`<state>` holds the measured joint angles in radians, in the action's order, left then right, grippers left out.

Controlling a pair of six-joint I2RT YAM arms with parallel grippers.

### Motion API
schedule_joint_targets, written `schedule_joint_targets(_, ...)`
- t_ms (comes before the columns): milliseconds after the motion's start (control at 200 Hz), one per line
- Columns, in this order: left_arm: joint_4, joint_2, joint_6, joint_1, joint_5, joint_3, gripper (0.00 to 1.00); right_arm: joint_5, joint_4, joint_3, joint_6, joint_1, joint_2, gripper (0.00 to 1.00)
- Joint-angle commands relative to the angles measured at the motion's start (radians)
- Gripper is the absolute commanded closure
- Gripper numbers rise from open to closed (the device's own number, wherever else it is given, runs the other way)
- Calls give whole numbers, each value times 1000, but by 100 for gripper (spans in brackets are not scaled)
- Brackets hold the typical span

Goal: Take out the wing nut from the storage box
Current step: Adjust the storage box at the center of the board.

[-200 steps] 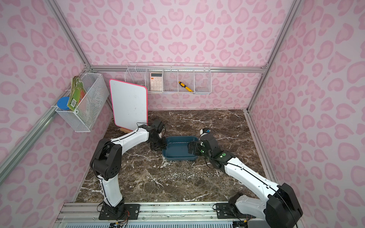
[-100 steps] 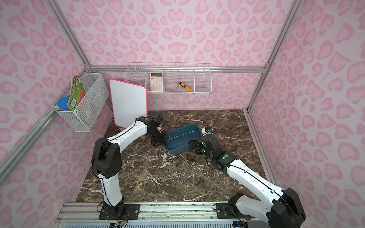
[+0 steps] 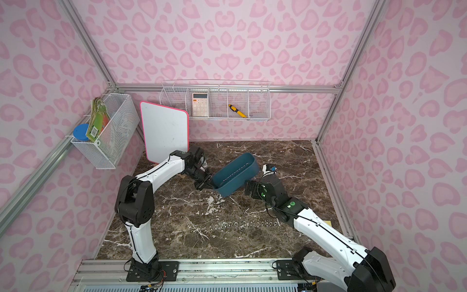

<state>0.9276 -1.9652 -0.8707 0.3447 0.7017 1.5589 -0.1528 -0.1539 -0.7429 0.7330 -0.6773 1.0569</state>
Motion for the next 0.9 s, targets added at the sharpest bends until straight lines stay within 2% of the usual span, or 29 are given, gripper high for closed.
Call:
schedule_joint_targets(0,51,-5,97,3,-145,6,100,-16,6,3,5,-1,-7,1)
schedule_joint_targets(125,54,18,174,25,-395,-12,100,-16,-1,6,6,-1,-9,2)
schedule_joint_targets(340,-80,39,276,79,-577,-72,100,-8,0,8,11,-1,-2,1)
schedule_joint_targets(665,-169,2,344,120,-650,-93,98,-5,-6,9,11,-1,11,1)
schedule_joint_targets(745,-172,0,349,122,-650,-94,93,-7,-6,11,8,-1,16,2)
schedule_joint_targets(895,-178,11,347,121,-631,-99,76,-19,-1,14,2,-1,23,1)
